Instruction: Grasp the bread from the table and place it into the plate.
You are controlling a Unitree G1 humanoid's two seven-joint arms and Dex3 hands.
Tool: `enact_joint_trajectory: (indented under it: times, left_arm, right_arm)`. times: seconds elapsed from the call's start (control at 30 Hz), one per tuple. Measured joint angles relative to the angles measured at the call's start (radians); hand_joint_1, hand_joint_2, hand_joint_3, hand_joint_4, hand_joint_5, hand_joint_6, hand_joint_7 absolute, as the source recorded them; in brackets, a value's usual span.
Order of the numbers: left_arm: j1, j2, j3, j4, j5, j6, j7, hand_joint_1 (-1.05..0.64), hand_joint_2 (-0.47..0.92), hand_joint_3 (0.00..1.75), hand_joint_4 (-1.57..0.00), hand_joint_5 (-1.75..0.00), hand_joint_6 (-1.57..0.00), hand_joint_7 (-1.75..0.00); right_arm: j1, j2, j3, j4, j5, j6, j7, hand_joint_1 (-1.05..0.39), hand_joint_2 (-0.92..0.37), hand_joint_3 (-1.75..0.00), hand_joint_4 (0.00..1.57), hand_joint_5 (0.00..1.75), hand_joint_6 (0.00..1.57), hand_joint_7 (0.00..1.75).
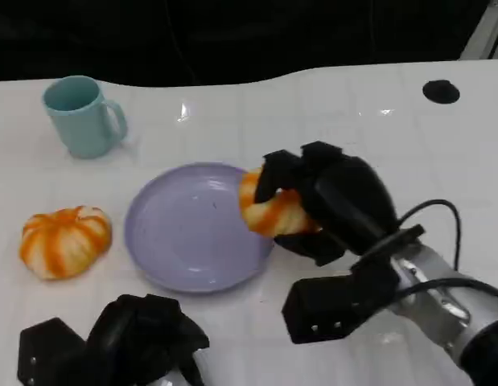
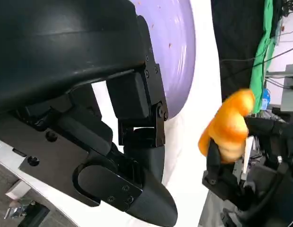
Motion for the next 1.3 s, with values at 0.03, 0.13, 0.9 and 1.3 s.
enact_joint_trajectory:
  times: [0.03, 0.13, 0.9, 1.3]
  left_arm:
    - [0.0, 0.0, 0.0, 0.0, 0.0, 0.0, 0.0, -1.05, 0.78, 0.0, -1.5, -0.92, -1.57, -0.48]
    - [0.0, 0.0, 0.0, 0.001, 0.0, -0.001, 0.0, -1.05, 0.79, 0.0, -1.5, -0.92, -1.57, -0.49]
    - [-0.001, -0.008, -0.007, 0.002, 0.007, -0.013, 0.004, -1.05, 0.79, 0.01, -1.51, -0.92, -1.57, -0.5]
    - [-0.001, -0.009, -0.01, 0.001, 0.007, -0.016, 0.007, -1.05, 0.8, 0.01, -1.5, -0.92, -1.57, -0.49]
  right_arm:
    - [-0.011, 0.012, 0.002, 0.011, -0.002, -0.002, -0.001, -0.16, -0.37, -1.16, 0.92, 1.75, 0.72, 1.75]
    - [-0.049, 0.044, 0.012, 0.066, -0.014, -0.016, -0.022, -0.16, -0.38, -1.16, 0.94, 1.75, 0.73, 1.75]
    - [-0.232, 0.235, 0.061, 0.413, -0.014, -0.048, -0.094, -0.29, -0.7, -0.41, 0.54, 0.99, 0.8, 0.33]
    - [-0.223, 0.205, 0.077, 0.339, 0.007, 0.012, 0.121, -0.72, -0.92, -0.21, 0.0, 0.36, 0.23, 0.0]
